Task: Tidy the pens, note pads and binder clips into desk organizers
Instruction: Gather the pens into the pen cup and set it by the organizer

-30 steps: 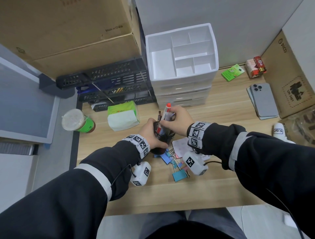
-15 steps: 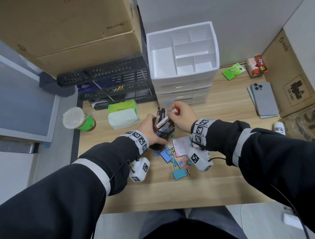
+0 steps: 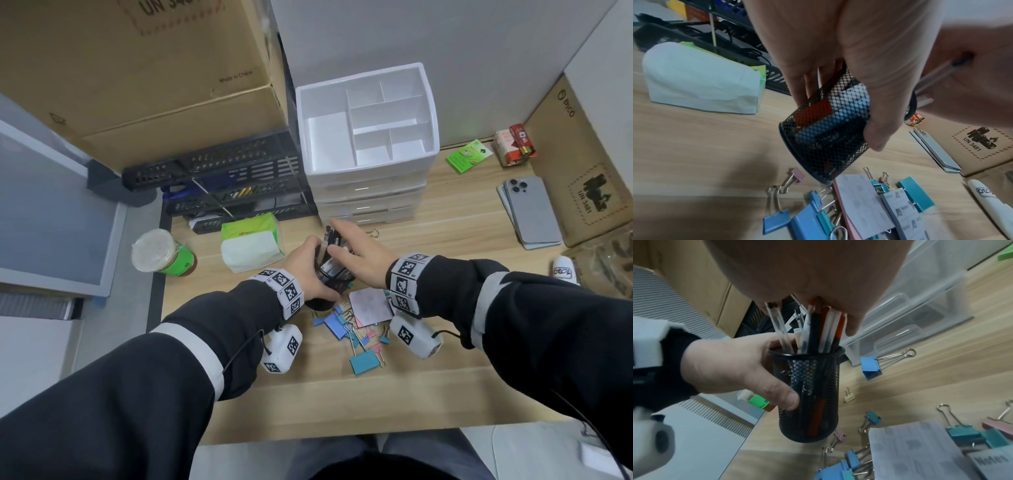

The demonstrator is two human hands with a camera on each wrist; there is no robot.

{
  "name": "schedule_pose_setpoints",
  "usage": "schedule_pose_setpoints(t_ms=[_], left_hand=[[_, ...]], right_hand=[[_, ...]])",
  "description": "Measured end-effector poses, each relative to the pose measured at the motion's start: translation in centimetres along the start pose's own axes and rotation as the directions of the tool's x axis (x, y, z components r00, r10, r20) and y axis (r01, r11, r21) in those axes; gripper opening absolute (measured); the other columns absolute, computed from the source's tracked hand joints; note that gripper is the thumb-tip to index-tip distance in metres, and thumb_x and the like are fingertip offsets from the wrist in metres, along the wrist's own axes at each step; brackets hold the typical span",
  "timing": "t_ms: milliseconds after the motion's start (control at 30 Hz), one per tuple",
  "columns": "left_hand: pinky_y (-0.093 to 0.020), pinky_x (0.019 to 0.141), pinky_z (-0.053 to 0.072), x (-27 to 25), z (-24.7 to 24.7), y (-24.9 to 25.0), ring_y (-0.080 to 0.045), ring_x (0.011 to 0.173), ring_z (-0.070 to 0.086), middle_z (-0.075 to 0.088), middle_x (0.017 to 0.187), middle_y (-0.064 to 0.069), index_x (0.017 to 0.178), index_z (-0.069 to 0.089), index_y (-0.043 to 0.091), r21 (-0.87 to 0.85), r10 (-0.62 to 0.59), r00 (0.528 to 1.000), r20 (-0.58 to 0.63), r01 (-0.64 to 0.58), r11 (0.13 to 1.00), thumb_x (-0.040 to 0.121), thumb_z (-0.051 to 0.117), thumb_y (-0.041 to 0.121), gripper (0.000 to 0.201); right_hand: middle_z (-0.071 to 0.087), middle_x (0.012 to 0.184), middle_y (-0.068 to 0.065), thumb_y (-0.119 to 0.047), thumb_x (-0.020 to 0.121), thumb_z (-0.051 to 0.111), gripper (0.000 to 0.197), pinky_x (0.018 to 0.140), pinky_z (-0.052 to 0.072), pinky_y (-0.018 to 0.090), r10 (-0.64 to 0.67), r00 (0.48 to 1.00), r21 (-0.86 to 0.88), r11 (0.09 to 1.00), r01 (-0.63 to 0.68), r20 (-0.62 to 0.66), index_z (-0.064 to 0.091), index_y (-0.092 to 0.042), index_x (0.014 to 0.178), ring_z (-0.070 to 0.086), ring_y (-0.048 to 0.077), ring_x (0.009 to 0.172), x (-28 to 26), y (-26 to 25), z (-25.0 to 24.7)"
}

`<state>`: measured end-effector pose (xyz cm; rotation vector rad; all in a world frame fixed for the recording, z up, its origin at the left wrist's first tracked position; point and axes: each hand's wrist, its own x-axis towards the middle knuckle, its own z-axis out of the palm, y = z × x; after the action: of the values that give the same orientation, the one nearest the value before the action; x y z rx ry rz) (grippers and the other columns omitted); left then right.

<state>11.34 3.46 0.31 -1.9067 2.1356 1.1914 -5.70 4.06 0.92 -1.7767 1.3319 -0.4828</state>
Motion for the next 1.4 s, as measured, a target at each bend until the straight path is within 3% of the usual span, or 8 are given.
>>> schedule_pose_setpoints(t_ms=[200,333,467,567,767,900,1033,1400], left_hand=[[-0.023,0.059,0.039,0.0,0.8,0.7,-0.009,0.075,0.052,0.051,0.086,0.012,0.107,0.041,0.020,-0.026,0.011,1.000,-0.005,-0.011,1.000,0.048,0.098,0.032,0.083],[-0.028,0.076,0.051,0.1,0.7,1.5,-0.014,0.088,0.061,0.059,0.097,0.010,0.115,0.044,0.021,-0.076,0.025,0.999,-0.026,-0.027,0.997,0.049,0.097,0.031,0.085],[-0.033,0.083,0.053,0.3,0.3,1.7,-0.016,0.093,0.062,0.059,0.101,0.009,0.116,0.043,0.023,-0.087,0.029,0.998,-0.048,-0.033,0.996,0.047,0.098,0.032,0.088],[-0.031,0.082,0.053,0.3,0.2,1.3,-0.014,0.092,0.061,0.057,0.099,0.012,0.116,0.041,0.025,-0.100,0.020,0.999,-0.050,-0.025,0.995,0.048,0.098,0.032,0.088],[-0.021,0.067,0.046,0.4,0.4,1.6,-0.004,0.082,0.058,0.056,0.096,0.014,0.112,0.043,0.025,-0.128,0.022,0.998,-0.058,-0.029,0.991,0.051,0.097,0.030,0.083],[-0.031,0.082,0.055,0.8,1.1,2.6,-0.012,0.092,0.064,0.061,0.102,0.010,0.119,0.046,0.023,-0.160,0.051,0.998,-0.046,-0.058,0.985,0.047,0.097,0.032,0.089],[-0.036,0.088,0.056,1.1,1.7,3.8,-0.012,0.096,0.065,0.064,0.106,0.006,0.119,0.049,0.021,-0.203,0.095,0.995,-0.028,-0.098,0.974,0.044,0.096,0.040,0.091],[-0.027,0.088,0.053,2.3,2.2,6.6,-0.010,0.099,0.062,0.060,0.107,0.009,0.127,0.047,0.017,-0.160,0.165,0.985,0.056,-0.154,0.975,0.050,0.098,0.030,0.093]], right_hand=[[0.035,0.154,0.010,-0.031,0.103,0.042,0.057,0.115,0.030,0.039,-0.031,0.999,-0.038,0.999,0.032,0.034,0.027,-0.012,0.154,0.036,0.020,0.140,0.3,0.7,0.3],[0.045,0.149,0.003,-0.037,0.102,0.042,0.052,0.113,0.034,0.038,0.084,0.986,0.164,0.985,-0.060,-0.143,0.037,-0.018,0.150,0.043,0.015,0.133,0.5,0.7,-0.9],[0.055,0.137,0.000,-0.053,0.098,0.036,0.056,0.111,0.039,0.043,0.485,0.860,0.698,0.671,-0.250,-0.157,0.044,-0.020,0.142,0.055,0.017,0.122,1.4,1.7,-2.8],[0.062,0.119,0.008,-0.042,0.103,0.033,0.048,0.087,0.048,0.036,0.629,0.777,0.830,0.452,-0.327,-0.036,0.046,-0.012,0.138,0.065,0.023,0.098,0.9,3.3,-4.4],[0.067,0.113,0.007,0.005,0.086,0.061,0.056,0.072,0.054,0.039,0.549,0.825,0.474,0.696,-0.540,0.135,0.045,-0.012,0.136,0.067,0.022,0.079,-2.8,6.3,-3.4],[0.066,0.110,0.001,-0.002,0.078,0.073,0.053,0.079,0.056,0.036,0.383,0.894,0.281,0.854,-0.439,0.233,0.050,-0.021,0.123,0.066,0.016,0.080,-3.9,5.3,-2.5],[0.072,0.092,-0.014,-0.007,0.070,0.086,0.043,0.073,0.050,0.005,0.271,0.941,0.404,0.853,-0.332,0.201,0.064,-0.029,0.099,0.067,-0.010,0.079,-4.2,3.8,-3.0],[0.073,0.088,-0.007,0.006,0.071,0.082,0.038,0.067,0.050,0.008,0.260,0.961,0.516,0.812,-0.273,0.099,0.068,-0.020,0.095,0.069,-0.005,0.077,-5.0,4.3,-5.0]])
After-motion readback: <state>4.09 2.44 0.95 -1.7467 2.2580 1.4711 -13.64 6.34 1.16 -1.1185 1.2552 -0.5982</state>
